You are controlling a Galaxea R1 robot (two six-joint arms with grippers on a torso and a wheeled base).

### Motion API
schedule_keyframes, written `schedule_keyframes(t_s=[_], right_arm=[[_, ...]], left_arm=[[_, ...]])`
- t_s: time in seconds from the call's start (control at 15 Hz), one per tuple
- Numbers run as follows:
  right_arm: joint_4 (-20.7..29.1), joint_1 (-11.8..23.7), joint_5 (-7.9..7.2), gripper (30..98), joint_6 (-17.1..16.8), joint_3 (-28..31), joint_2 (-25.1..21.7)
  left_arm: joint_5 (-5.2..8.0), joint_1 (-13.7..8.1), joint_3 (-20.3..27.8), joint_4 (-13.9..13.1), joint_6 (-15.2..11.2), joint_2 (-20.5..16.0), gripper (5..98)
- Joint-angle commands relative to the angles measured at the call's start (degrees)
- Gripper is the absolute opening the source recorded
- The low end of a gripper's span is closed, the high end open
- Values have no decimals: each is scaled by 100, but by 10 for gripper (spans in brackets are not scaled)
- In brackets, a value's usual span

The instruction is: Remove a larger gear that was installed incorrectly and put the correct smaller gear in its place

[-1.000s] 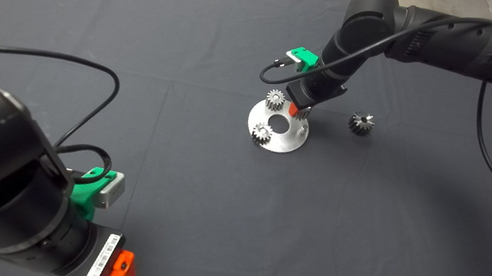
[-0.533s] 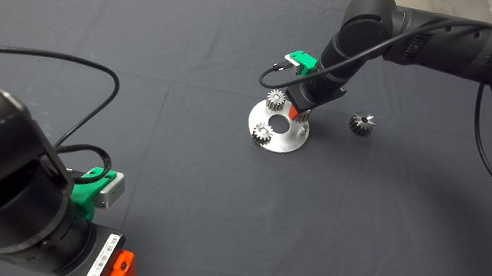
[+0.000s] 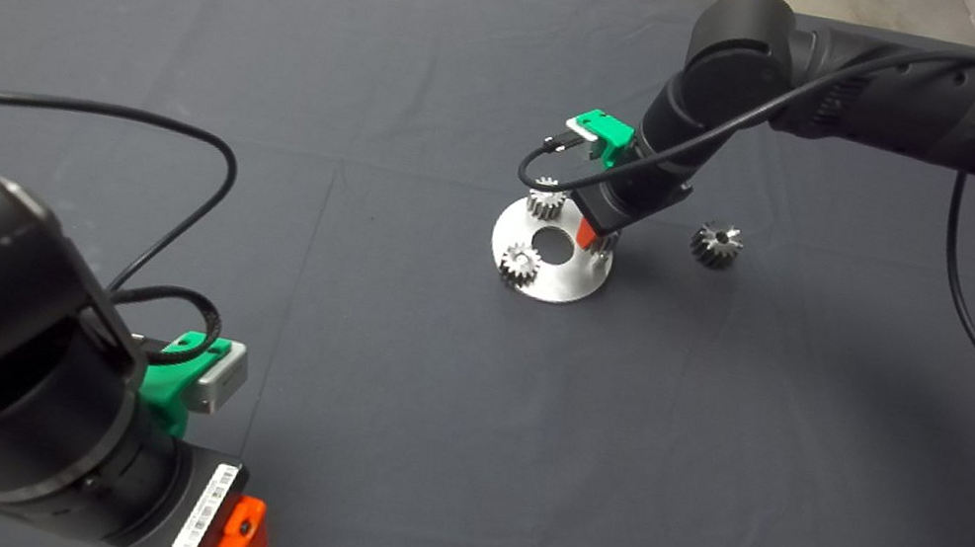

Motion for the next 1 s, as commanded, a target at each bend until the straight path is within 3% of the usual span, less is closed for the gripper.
schedule_keyframes(t_s=[0.0, 0.2, 0.93], right_arm=[[-180, 148, -24, 404, 2, 154, -73], [-447, 121, -24, 404, 4, 180, -55], [-465, 7, 38, 404, 2, 180, -2]], left_arm=[[79, -34, 99, -140, -36, -26, 982], [79, -34, 99, -140, -36, -26, 982], [79, -34, 99, -140, -36, -26, 982]])
